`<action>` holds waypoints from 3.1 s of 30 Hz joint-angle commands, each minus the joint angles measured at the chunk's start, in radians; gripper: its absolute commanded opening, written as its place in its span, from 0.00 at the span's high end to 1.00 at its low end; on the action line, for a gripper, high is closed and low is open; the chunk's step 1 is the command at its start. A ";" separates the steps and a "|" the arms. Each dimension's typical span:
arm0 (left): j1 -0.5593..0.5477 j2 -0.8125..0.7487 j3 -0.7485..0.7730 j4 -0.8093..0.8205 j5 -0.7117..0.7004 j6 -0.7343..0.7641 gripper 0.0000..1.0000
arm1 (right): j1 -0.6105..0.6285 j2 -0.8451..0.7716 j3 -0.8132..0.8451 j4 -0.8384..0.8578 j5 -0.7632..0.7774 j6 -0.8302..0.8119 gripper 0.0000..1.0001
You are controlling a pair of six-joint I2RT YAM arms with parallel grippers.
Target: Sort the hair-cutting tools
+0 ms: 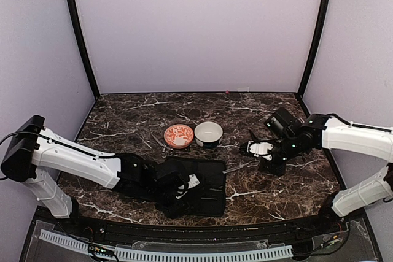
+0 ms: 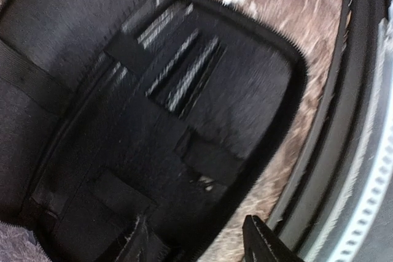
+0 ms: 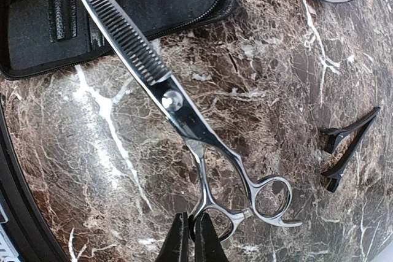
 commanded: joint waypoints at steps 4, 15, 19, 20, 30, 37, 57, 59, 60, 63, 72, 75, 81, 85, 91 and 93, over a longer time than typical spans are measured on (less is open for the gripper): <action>0.002 0.043 0.012 0.016 -0.007 0.151 0.47 | -0.021 -0.031 -0.026 0.055 0.073 0.028 1.00; 0.002 0.141 0.067 0.132 -0.147 0.154 0.54 | -0.076 -0.008 -0.007 0.072 0.119 0.047 1.00; 0.003 0.199 0.113 0.152 -0.153 0.155 0.56 | -0.080 -0.008 -0.004 0.069 0.113 0.047 1.00; 0.003 0.207 0.121 0.166 -0.159 0.157 0.57 | -0.080 -0.006 -0.002 0.068 0.110 0.048 1.00; 0.001 0.129 0.184 0.086 -0.157 0.113 0.56 | -0.081 -0.016 -0.005 0.066 0.099 0.045 1.00; 0.014 -0.095 0.132 0.011 -0.365 -0.077 0.43 | -0.029 0.029 0.077 0.004 0.141 0.026 1.00; 0.029 -0.200 -0.135 -0.258 -0.178 -0.762 0.68 | 0.229 0.311 0.215 -0.200 0.116 0.065 1.00; 0.029 -0.178 -0.144 -0.229 -0.162 -0.749 0.71 | 0.234 0.321 0.228 -0.205 0.118 0.066 1.00; 0.030 -0.162 -0.147 -0.213 -0.150 -0.742 0.72 | 0.235 0.348 0.238 -0.207 0.117 0.068 1.00; 0.021 -0.119 -0.148 -0.190 -0.126 -0.729 0.74 | 0.237 0.374 0.259 -0.210 0.111 0.073 1.00; 0.009 -0.062 -0.150 -0.150 -0.103 -0.688 0.76 | 0.247 0.443 0.318 -0.196 0.099 0.110 1.00; 0.009 -0.056 -0.155 -0.129 -0.092 -0.682 0.76 | 0.254 0.461 0.332 -0.184 0.110 0.123 1.00; 0.008 -0.063 -0.180 -0.094 -0.082 -0.687 0.76 | 0.286 0.465 0.310 -0.124 0.084 0.127 1.00; 0.009 -0.067 -0.181 -0.093 -0.081 -0.690 0.76 | 0.315 0.482 0.305 -0.107 0.084 0.125 1.00; 0.009 -0.067 -0.185 -0.086 -0.076 -0.692 0.76 | 0.338 0.502 0.297 -0.089 0.068 0.124 1.00; 0.008 -0.068 -0.186 -0.087 -0.077 -0.693 0.76 | 0.341 0.504 0.290 -0.075 0.064 0.127 1.00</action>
